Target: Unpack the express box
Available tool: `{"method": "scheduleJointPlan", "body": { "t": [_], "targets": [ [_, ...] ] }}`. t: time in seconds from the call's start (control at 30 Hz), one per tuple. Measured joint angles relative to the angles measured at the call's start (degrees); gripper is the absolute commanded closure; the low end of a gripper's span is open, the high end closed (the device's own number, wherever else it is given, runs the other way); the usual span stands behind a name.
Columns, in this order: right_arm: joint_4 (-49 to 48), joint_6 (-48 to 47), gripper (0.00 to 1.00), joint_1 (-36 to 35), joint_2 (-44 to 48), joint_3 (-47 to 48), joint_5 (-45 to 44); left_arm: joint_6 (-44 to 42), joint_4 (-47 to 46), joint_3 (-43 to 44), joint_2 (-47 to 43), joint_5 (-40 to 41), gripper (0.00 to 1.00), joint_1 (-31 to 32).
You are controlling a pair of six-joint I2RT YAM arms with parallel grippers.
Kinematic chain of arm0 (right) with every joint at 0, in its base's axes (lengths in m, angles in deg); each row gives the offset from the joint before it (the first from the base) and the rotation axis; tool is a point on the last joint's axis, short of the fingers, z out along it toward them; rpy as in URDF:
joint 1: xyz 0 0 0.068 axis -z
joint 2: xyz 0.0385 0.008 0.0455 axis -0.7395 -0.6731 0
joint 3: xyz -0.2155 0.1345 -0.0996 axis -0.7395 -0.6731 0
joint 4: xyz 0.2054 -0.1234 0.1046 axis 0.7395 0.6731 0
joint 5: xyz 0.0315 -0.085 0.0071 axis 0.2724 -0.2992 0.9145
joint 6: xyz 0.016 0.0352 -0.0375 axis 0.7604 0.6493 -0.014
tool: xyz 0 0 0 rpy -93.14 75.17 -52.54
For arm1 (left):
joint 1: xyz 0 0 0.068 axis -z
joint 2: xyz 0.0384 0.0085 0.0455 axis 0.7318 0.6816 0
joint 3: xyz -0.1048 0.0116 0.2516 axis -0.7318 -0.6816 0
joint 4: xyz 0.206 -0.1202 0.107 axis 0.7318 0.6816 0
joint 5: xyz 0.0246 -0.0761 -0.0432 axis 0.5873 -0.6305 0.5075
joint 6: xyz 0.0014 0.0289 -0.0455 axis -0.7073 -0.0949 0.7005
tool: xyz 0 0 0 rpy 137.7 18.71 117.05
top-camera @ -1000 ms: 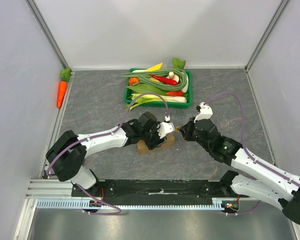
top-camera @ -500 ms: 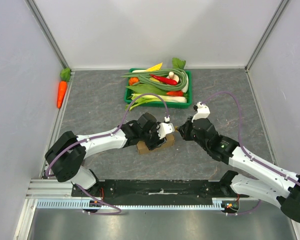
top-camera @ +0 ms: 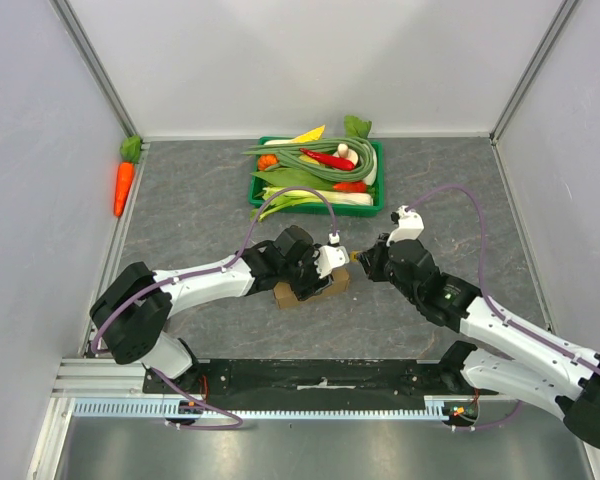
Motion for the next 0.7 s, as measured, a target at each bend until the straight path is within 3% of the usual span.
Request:
{"method": "scheduleJointPlan", "body": {
  "t": [0.7],
  "targets": [
    [-3.8,0.3,1.0,0.0,-1.7,-1.1,0.9,0.5,0.0,0.0,0.0,0.2,0.6,0.0]
  ]
}}
